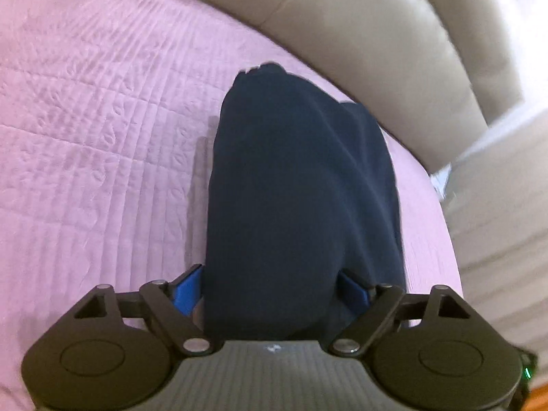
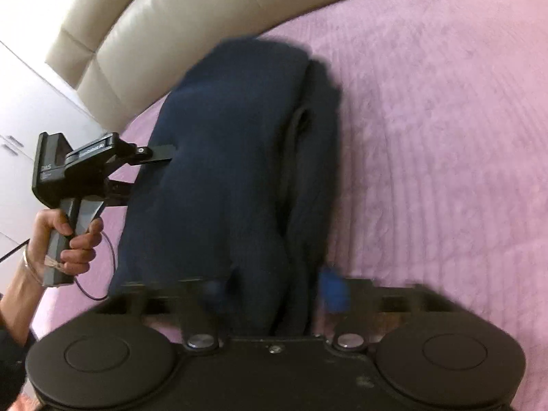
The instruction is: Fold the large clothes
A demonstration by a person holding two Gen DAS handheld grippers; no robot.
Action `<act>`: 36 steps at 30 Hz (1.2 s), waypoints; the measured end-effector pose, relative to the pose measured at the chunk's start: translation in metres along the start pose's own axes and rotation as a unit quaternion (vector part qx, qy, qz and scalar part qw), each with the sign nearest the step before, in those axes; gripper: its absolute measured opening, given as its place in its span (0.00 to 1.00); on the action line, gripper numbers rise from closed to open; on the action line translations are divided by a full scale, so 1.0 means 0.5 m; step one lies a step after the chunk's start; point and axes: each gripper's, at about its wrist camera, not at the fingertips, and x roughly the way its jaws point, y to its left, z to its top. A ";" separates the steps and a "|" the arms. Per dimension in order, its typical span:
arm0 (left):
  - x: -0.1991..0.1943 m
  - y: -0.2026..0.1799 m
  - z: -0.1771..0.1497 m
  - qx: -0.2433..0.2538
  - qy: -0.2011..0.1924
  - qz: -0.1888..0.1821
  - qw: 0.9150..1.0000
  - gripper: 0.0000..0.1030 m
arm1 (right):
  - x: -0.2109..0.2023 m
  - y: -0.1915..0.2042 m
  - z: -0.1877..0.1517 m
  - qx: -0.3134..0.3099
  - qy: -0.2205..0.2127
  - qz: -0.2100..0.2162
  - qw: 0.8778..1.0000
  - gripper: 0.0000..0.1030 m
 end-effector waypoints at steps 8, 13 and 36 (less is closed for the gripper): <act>0.096 -0.001 0.103 -0.025 -0.023 -0.008 0.999 0.92 | 0.064 0.058 0.162 -0.099 -0.083 -0.036 0.991 0.97; 0.126 0.024 0.173 -0.065 -0.050 -0.012 0.997 0.89 | 0.204 -0.008 0.271 -0.021 -0.047 -0.038 0.998 0.97; 0.004 0.021 0.094 -0.024 0.027 -0.031 0.999 0.92 | 0.100 -0.029 0.175 0.034 0.039 0.020 0.998 0.99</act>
